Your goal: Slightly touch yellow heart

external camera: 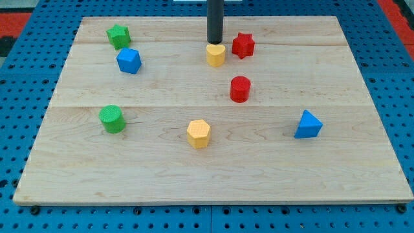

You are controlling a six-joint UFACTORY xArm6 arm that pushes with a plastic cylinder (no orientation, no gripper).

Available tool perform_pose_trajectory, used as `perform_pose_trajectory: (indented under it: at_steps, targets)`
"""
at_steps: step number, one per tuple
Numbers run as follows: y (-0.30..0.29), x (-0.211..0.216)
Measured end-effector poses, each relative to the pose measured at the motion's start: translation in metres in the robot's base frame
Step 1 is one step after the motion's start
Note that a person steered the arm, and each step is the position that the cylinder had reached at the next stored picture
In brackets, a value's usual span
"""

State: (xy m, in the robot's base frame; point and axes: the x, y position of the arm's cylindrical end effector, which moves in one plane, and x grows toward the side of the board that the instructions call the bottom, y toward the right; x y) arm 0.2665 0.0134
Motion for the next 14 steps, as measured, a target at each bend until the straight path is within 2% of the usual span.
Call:
perform_pose_trajectory:
  at_steps: [1,2,3,14]
  targets:
    - [0.014,0.000]
    - [0.058,0.006]
    - [0.062,0.012]
    - [0.032,0.022]
